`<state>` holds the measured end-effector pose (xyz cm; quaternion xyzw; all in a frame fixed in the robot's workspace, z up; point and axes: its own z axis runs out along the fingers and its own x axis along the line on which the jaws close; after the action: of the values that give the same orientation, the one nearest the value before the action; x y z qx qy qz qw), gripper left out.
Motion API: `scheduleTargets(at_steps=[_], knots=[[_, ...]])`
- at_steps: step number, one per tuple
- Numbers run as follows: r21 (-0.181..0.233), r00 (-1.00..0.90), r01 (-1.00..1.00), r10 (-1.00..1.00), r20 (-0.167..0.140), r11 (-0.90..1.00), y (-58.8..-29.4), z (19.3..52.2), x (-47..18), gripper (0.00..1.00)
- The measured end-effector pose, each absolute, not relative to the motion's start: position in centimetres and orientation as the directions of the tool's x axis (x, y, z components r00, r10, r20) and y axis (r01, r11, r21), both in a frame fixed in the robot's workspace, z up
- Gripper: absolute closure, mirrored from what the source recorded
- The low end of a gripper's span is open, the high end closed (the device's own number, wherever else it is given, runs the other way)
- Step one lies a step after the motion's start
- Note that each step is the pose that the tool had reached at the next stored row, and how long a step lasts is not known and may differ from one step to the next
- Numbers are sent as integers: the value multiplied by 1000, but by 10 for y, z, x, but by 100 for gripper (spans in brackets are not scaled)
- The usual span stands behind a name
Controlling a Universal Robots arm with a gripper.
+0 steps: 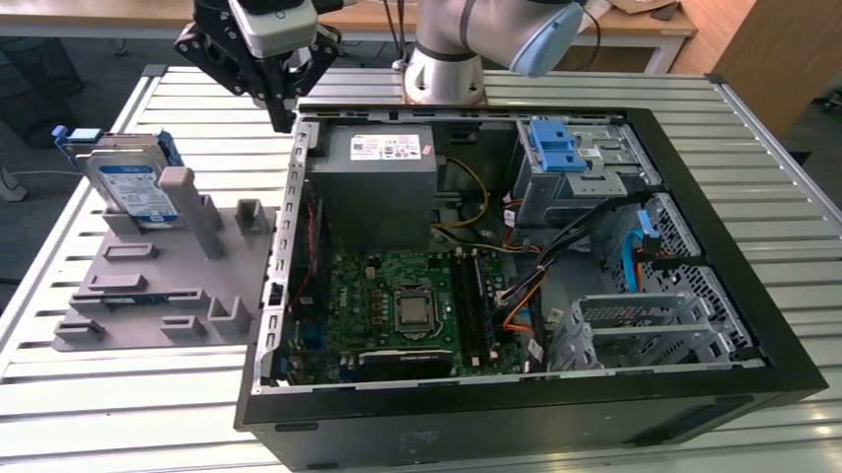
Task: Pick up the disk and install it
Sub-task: 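Reach for the disk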
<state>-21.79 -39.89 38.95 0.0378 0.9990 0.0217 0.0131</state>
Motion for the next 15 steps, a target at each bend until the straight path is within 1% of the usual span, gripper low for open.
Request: scheduleTargets(at_steps=[15], knots=[[44, -997, 75, 76, -24, 996, -399, 389, -225, 89]])
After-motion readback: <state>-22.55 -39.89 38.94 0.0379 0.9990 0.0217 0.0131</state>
